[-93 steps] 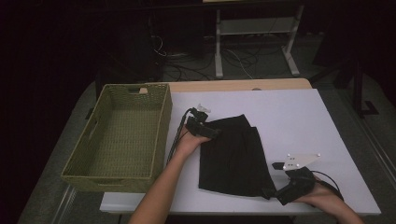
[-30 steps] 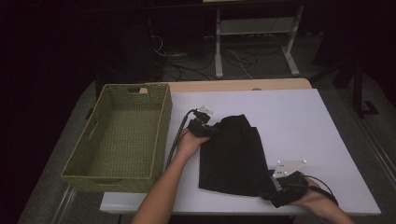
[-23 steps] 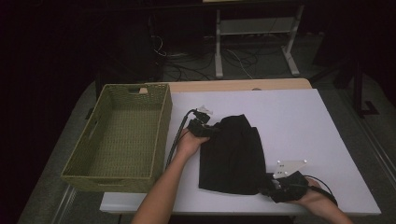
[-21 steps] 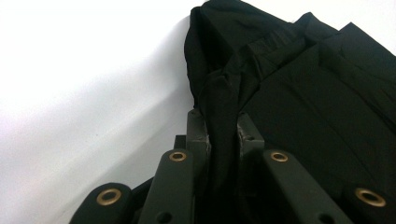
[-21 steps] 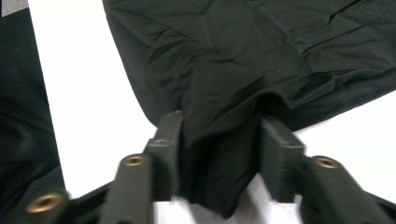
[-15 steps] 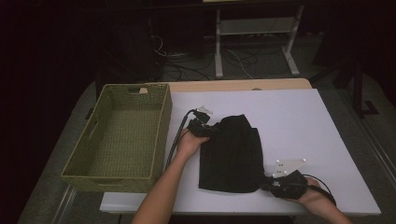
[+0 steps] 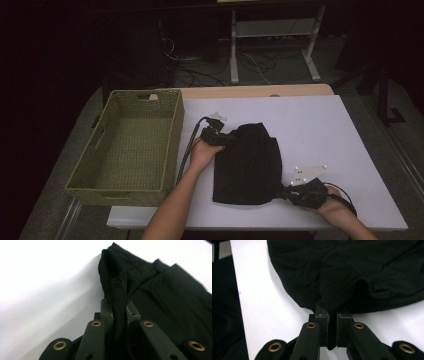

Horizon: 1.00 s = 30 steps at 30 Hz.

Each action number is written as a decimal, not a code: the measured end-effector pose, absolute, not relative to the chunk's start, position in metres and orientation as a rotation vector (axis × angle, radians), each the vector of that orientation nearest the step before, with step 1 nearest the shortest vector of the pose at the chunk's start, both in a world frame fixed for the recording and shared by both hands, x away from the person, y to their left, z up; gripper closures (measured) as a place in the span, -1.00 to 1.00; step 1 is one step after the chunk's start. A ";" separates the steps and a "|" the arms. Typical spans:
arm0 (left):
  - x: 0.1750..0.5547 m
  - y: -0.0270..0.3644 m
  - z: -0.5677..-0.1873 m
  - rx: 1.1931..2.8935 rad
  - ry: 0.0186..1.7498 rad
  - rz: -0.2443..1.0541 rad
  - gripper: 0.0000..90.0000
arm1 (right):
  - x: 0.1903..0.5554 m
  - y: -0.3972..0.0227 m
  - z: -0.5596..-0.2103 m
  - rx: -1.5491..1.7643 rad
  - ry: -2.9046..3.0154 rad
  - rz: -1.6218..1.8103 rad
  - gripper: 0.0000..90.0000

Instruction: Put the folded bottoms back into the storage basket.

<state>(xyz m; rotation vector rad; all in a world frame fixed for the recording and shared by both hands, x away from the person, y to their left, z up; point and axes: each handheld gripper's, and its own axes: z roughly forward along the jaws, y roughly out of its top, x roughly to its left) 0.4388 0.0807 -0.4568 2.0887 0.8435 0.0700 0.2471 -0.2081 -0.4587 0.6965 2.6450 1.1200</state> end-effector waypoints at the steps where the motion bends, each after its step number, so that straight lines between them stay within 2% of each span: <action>1: 0.438 0.081 -0.455 2.082 0.838 0.065 0.79 | 0.248 -0.207 -0.457 0.695 2.640 1.130 0.84; 23: 0.420 0.078 -0.422 1.933 0.717 -0.062 0.79 | 0.281 -0.187 -0.422 0.655 2.515 1.315 0.84; 30: 0.414 0.076 -0.407 1.916 0.682 -0.058 0.79 | 0.292 -0.181 -0.413 0.644 2.485 1.364 0.84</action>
